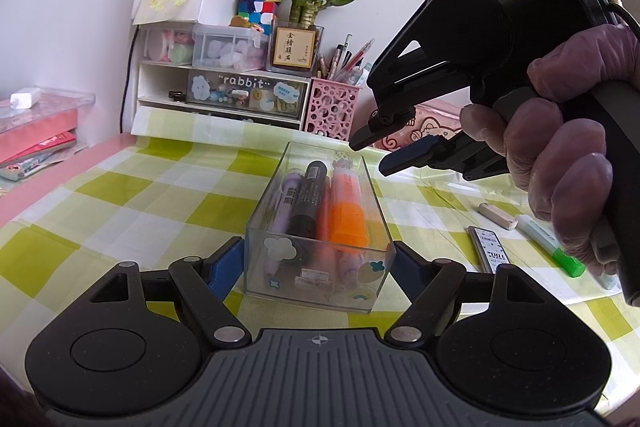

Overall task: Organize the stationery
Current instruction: 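Carry the orange highlighter into the clear tray and release it, then move the right gripper to the green highlighter and grasp it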

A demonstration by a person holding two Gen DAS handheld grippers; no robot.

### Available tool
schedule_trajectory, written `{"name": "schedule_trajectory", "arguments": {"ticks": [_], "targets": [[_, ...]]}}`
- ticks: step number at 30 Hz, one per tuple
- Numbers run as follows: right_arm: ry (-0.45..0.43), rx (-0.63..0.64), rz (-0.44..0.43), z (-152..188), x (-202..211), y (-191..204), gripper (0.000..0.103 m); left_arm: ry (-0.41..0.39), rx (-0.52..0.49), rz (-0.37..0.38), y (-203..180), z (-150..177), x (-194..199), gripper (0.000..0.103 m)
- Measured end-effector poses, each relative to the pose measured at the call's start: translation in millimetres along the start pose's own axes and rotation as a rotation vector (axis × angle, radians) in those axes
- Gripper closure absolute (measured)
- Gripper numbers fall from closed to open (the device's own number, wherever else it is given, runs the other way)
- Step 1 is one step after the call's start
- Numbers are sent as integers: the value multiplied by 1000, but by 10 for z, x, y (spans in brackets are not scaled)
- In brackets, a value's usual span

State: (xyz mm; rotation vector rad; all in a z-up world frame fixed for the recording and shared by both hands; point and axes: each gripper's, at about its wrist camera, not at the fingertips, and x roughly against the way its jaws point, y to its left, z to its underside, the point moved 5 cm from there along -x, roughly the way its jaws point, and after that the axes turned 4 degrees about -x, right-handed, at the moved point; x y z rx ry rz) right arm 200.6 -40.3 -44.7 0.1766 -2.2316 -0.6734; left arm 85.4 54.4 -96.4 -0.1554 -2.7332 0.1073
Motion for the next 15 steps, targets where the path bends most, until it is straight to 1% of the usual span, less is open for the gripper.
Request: {"name": "schedule_trajectory", "arguments": {"ticks": [4, 5, 6, 10, 15], "targets": [[-2, 2, -12, -11, 61, -65, 79, -1, -1, 0, 2, 1, -3, 27], [-4, 7, -15, -13, 86, -86, 77, -2, -1, 0, 8, 4, 1, 27], [-10, 13, -16, -20, 121, -115, 74, -2, -1, 0, 7, 3, -3, 27], [-57, 50, 3, -65, 291, -266, 67, -3, -2, 0, 11, 4, 0, 27], [-102, 88, 40, -87, 492, -516, 56, -2, -3, 1, 11, 9, 1, 27]]}}
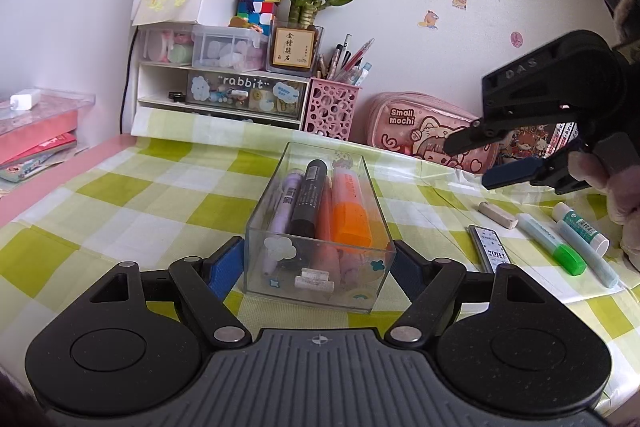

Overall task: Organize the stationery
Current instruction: 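Move the right gripper to the green highlighter and grasp it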

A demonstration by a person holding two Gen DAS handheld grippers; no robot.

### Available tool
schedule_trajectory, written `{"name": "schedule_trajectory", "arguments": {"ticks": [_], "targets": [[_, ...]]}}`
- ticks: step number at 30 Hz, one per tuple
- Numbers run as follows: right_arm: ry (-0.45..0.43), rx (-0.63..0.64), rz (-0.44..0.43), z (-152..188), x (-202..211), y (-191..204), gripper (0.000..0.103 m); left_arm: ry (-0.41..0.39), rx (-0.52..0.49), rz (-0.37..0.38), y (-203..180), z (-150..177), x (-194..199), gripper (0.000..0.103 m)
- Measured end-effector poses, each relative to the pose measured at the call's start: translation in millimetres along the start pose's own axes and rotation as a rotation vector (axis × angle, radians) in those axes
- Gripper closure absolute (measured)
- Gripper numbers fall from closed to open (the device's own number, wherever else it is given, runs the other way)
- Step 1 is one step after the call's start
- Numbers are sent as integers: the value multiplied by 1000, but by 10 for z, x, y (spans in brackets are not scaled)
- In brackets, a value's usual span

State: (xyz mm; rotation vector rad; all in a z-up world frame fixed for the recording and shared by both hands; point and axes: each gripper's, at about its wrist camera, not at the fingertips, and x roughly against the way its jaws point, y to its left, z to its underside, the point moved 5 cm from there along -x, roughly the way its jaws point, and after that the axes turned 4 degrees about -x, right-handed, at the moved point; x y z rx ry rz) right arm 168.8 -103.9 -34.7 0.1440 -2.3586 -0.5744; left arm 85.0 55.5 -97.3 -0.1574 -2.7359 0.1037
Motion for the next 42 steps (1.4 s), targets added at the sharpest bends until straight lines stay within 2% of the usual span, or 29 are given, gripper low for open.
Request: {"name": "schedule_trajectory", "arguments": {"ticks": [5, 16, 28, 31, 38, 40, 42], "targets": [[-58, 16, 15, 27, 219, -259, 38, 1, 0, 0, -2, 1, 7, 27], [-138, 49, 143, 61, 567, -799, 34, 5, 4, 2, 6, 13, 12, 27], [-108, 30, 250, 156, 405, -1265, 34, 19, 13, 2, 23, 45, -4, 26], [-108, 47, 271, 185, 354, -1282, 37, 28, 22, 3, 37, 68, -37, 25], [-120, 89, 315, 228, 255, -1282, 51, 16, 14, -8, 27, 84, -54, 25], [-130, 109, 335, 237, 238, -1273, 56, 17, 8, -10, 19, 85, -56, 26], [-140, 120, 359, 235, 228, -1271, 68, 18, -7, -18, 2, 91, -57, 27]]}}
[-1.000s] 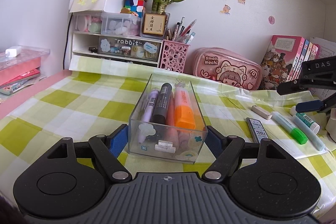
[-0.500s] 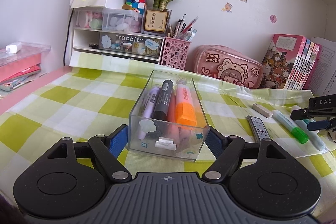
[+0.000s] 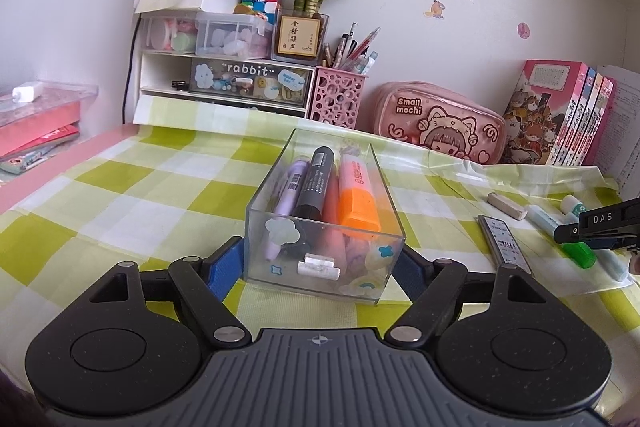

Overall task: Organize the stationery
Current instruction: 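Move the right gripper to the green highlighter and grasp it, then lower the green highlighter into the clear tray and open the right gripper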

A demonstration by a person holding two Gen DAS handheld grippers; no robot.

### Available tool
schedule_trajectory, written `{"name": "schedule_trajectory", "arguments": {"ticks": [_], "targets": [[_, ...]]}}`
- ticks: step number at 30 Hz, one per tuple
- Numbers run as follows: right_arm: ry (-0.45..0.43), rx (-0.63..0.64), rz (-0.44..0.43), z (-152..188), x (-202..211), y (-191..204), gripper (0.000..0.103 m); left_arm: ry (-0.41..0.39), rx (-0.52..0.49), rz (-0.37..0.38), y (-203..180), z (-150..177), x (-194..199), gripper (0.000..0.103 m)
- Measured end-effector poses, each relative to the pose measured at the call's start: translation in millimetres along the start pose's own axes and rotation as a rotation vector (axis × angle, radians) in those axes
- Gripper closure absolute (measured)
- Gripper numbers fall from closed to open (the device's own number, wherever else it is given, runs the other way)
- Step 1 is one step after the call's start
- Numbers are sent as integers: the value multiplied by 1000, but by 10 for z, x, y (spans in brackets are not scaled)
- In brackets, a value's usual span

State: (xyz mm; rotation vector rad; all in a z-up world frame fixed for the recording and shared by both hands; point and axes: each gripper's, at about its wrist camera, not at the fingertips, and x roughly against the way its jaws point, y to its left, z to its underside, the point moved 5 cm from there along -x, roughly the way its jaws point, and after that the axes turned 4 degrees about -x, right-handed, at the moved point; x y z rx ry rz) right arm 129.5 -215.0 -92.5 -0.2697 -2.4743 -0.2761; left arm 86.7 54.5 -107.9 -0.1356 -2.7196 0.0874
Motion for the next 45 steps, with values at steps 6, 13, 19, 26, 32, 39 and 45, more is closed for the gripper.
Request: {"name": "schedule_trajectory", "arguments": {"ticks": [6, 13, 19, 26, 32, 39, 45], "targets": [[4, -22, 0, -14, 23, -19, 79, 6, -59, -29, -55, 24, -18, 28], [48, -121, -60, -35, 79, -10, 79, 11, -98, -48, -91, 39, -33, 28], [42, -169, -131, -93, 203, 85, 79, 14, -112, -63, -105, 45, -42, 30], [17, -207, -216, -186, 368, 199, 79, 13, -113, -65, -106, 45, -40, 29], [34, -220, -296, -182, 426, 368, 79, 13, -113, -65, -106, 45, -40, 30], [72, -224, -377, -139, 440, 607, 79, 13, -113, -65, -106, 46, -40, 30], [123, -243, -451, -95, 408, 829, 79, 13, -113, -65, -106, 46, -40, 30]]}}
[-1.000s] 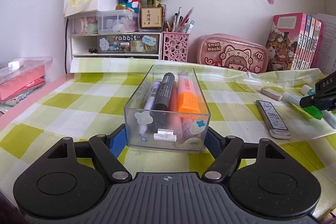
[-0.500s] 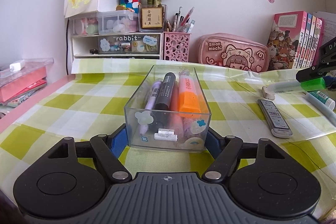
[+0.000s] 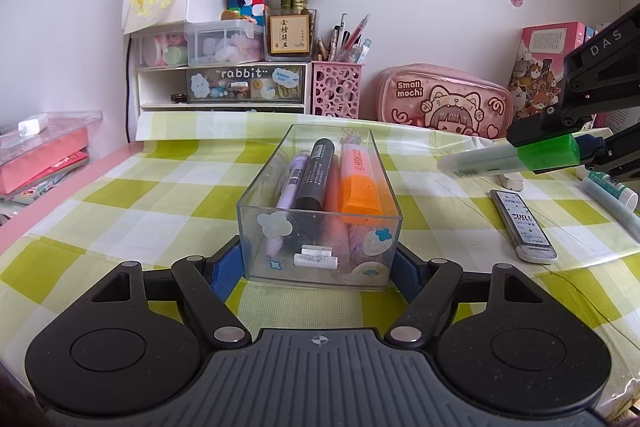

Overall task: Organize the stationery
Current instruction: 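Lower the green highlighter into the clear tray and open the right gripper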

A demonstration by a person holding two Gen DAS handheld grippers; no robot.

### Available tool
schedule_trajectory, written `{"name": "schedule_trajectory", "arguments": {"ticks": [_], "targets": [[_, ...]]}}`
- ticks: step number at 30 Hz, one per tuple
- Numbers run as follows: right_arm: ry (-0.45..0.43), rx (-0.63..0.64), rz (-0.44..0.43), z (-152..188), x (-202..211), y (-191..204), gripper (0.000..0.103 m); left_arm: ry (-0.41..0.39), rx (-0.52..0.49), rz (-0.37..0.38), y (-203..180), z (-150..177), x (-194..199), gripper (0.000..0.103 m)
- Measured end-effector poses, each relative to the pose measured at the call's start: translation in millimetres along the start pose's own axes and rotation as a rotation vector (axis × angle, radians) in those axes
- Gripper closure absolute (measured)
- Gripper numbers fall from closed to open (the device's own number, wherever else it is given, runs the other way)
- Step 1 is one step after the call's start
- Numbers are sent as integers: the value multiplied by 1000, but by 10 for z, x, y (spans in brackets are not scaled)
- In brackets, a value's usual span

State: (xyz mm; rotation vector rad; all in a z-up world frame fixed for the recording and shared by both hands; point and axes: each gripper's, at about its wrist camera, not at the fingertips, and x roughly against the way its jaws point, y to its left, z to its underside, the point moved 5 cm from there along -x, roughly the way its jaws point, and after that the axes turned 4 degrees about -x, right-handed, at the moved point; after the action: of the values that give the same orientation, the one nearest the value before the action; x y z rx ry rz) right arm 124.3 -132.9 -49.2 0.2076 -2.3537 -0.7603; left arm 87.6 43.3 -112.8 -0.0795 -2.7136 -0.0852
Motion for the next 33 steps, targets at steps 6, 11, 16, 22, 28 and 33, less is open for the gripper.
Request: {"name": "schedule_trajectory", "arguments": {"ticks": [6, 11, 16, 22, 28, 33], "targets": [[25, -9, -64, 2, -101, 287, 79, 0, 0, 0, 1, 1, 0, 29], [30, 12, -89, -29, -194, 566, 79, 0, 0, 0, 1, 1, 0, 29], [44, 36, -76, -29, -406, 801, 79, 0, 1, 1, 1, 2, 0, 29], [64, 80, -24, -7, -667, 956, 79, -5, 9, 10, -1, -5, 4, 29], [92, 129, -8, 66, -771, 1056, 79, -7, 16, 18, 1, -9, 0, 29], [131, 154, 9, 161, -842, 1092, 79, -8, 18, 21, 11, -10, -6, 29]]}}
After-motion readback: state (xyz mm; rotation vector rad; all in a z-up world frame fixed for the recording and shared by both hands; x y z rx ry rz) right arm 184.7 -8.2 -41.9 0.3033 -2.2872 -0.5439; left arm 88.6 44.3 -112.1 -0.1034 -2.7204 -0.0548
